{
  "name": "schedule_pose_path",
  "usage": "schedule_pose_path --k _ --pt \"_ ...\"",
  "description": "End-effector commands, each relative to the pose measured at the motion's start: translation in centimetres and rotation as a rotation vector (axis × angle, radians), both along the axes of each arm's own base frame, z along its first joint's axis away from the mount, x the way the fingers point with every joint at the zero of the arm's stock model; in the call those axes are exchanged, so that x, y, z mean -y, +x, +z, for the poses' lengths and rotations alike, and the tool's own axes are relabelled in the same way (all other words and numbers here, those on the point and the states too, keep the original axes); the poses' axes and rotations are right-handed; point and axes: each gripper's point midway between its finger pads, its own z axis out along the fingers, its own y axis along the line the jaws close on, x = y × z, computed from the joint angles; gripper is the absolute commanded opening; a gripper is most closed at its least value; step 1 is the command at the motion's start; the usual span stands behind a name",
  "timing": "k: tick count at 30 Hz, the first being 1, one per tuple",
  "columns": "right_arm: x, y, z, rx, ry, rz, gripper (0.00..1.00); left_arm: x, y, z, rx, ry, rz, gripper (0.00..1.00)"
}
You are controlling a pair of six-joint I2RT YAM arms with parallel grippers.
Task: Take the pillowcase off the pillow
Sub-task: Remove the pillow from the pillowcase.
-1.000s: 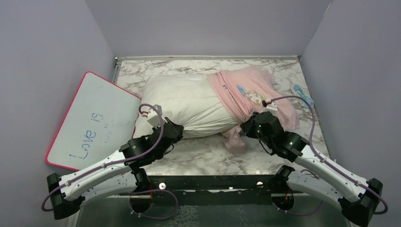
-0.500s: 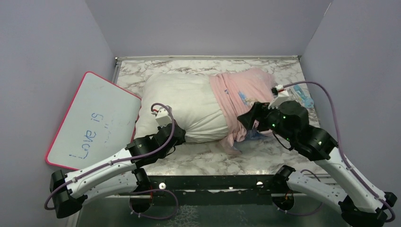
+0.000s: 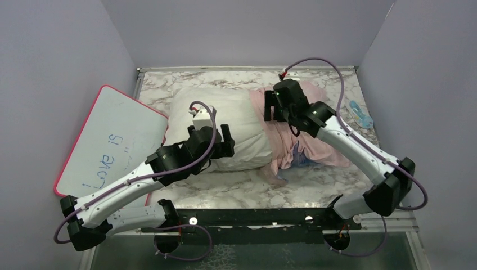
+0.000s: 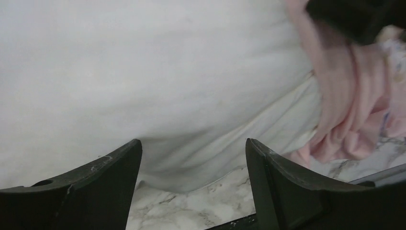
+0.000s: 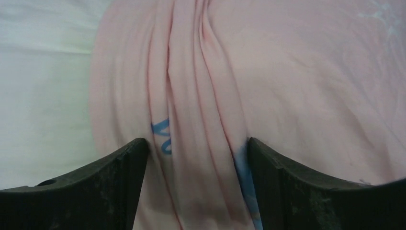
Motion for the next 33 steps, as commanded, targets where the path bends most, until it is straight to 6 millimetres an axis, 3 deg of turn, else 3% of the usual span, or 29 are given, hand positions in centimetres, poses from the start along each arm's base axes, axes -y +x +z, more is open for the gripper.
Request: schedule_pose_path --k 1,4,7,11,12,14,17,21,26,29,31,33 --pt "-0.1 0.3 -3.7 -0.114 -0.071 0.006 0.74 0.2 1.6 6.8 0.150 0.039 -0.055 0.85" --pt "-0.8 -2.6 -9.0 -0.257 -0.026 0.062 0.59 1.1 3.5 8.7 0.184 0.127 -0.099 0.92" --pt "-0.9 -7.2 -15.1 -0.415 0.088 0.080 0.55 1.6 6.8 9.0 0.160 0.188 -0.113 0.96" --pt "0.4 -14.6 -23.0 -0.668 0.200 0.047 0.52 1.2 13.4 9.8 0.134 0.124 -0.131 0.98" --pt "0.6 -15.9 -24.2 -0.709 0.221 0.044 0.52 0.5 15.6 10.1 0.130 0.089 -0.133 0.99" --pt "1.1 -17.4 -25.6 -0.750 0.244 0.022 0.52 1.8 18.7 10.5 0.140 0.052 -0.201 0.99" --pt "1.6 -17.4 -26.0 -0.745 0.230 0.003 0.52 4.9 22.0 10.7 0.177 0.077 -0.359 0.99" --pt "2.0 -15.9 -24.8 -0.692 0.177 -0.012 0.52 7.0 23.3 6.4 0.062 0.057 -0.484 0.99" --pt "2.6 -13.3 -21.4 -0.544 0.165 -0.036 0.54 6.6 20.8 -0.8 -0.157 -0.015 -0.577 0.96" --pt "2.5 -11.8 -19.0 -0.455 0.170 -0.030 0.57 5.9 17.9 -3.3 -0.238 -0.025 -0.607 0.91" --pt "2.5 -11.0 -17.8 -0.418 0.159 -0.032 0.58 5.0 16.1 -4.3 -0.269 -0.012 -0.608 0.83" --pt "2.7 -10.3 -16.7 -0.405 0.139 -0.051 0.58 4.3 14.8 -4.9 -0.283 -0.004 -0.604 0.67"
